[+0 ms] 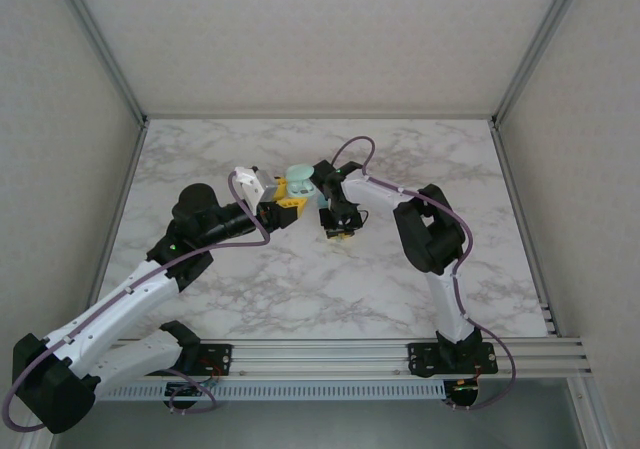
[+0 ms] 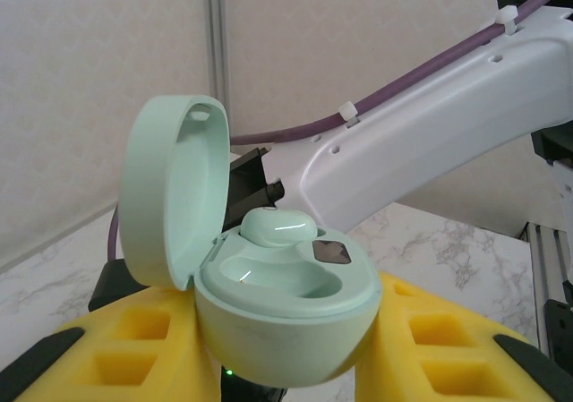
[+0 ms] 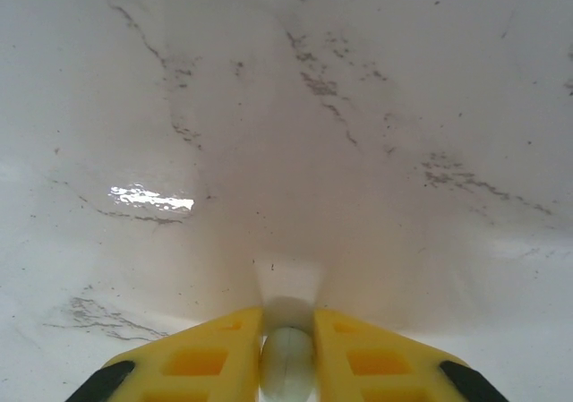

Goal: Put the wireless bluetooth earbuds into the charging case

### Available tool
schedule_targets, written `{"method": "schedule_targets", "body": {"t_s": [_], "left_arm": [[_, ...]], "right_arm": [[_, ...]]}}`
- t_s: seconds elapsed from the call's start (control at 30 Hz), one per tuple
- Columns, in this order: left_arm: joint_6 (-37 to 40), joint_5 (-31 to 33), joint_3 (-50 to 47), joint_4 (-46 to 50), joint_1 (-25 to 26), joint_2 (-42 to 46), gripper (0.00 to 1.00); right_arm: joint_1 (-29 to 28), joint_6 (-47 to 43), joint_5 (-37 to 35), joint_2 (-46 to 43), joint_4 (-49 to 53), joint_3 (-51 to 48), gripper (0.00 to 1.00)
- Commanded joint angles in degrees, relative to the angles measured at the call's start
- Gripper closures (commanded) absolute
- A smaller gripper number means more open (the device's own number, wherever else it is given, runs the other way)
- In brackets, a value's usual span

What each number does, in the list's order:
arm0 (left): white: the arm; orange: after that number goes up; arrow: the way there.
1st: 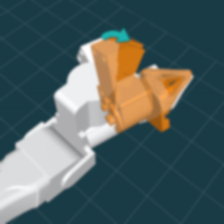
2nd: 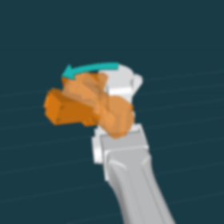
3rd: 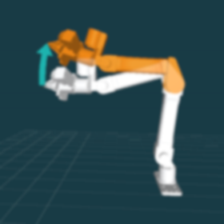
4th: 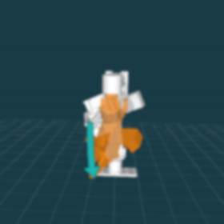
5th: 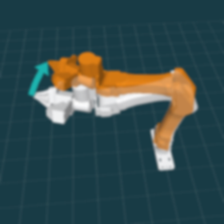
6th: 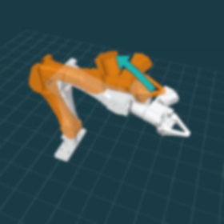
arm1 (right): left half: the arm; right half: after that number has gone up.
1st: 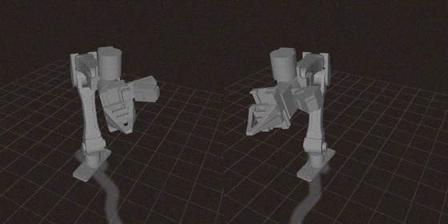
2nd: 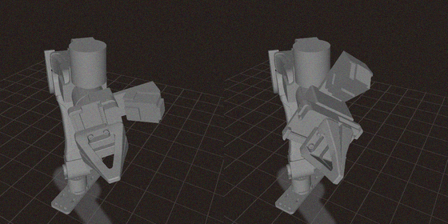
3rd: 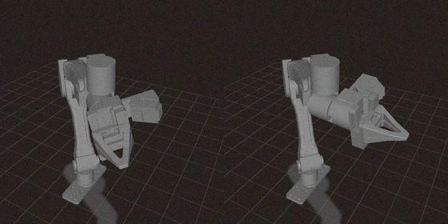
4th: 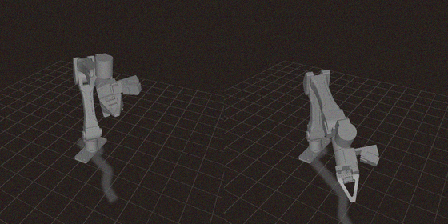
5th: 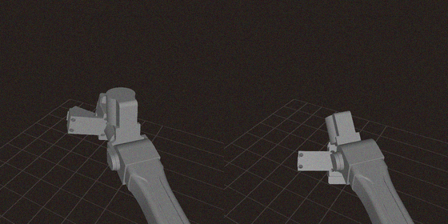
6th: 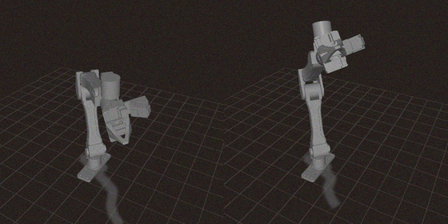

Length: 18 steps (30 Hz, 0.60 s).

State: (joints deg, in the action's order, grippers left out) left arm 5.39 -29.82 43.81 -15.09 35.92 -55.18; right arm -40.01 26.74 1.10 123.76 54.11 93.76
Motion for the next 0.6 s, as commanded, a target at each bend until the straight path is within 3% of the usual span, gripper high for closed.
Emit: {"method": "schedule_targets", "body": {"t_s": [0.0, 0.13, 0.23, 0.4, 0.57], "left_arm": [[0.16, 0.20, 0.52, -0.55, 0.46, 0.55, 0.81], [0.26, 0.60, 0.66, -0.30, 0.46, 0.73, 0.81], [0.45, 1.14, 0.57, -0.05, 0.51, 1.25, 0.81], [1.48, 2.41, 0.53, 1.58, -0.12, 2.35, 0.81], [0.86, 2.41, 0.62, 0.71, -1.37, 1.80, 0.82]], "right_arm": [[-0.68, -0.73, -1.34, 0.74, 2.51, 0.43, 0.80], [-0.43, -0.74, -0.53, -4.33, 1.48, -1.19, 0.81], [1.77, 0.17, 6.62, -11.98, -3.96, -6.33, 0.82], [10.13, 5.08, 32.44, -27.89, -19.09, -18.48, 0.82], [16.81, 11.40, 52.22, -36.65, -30.93, -24.12, 0.82]]}}
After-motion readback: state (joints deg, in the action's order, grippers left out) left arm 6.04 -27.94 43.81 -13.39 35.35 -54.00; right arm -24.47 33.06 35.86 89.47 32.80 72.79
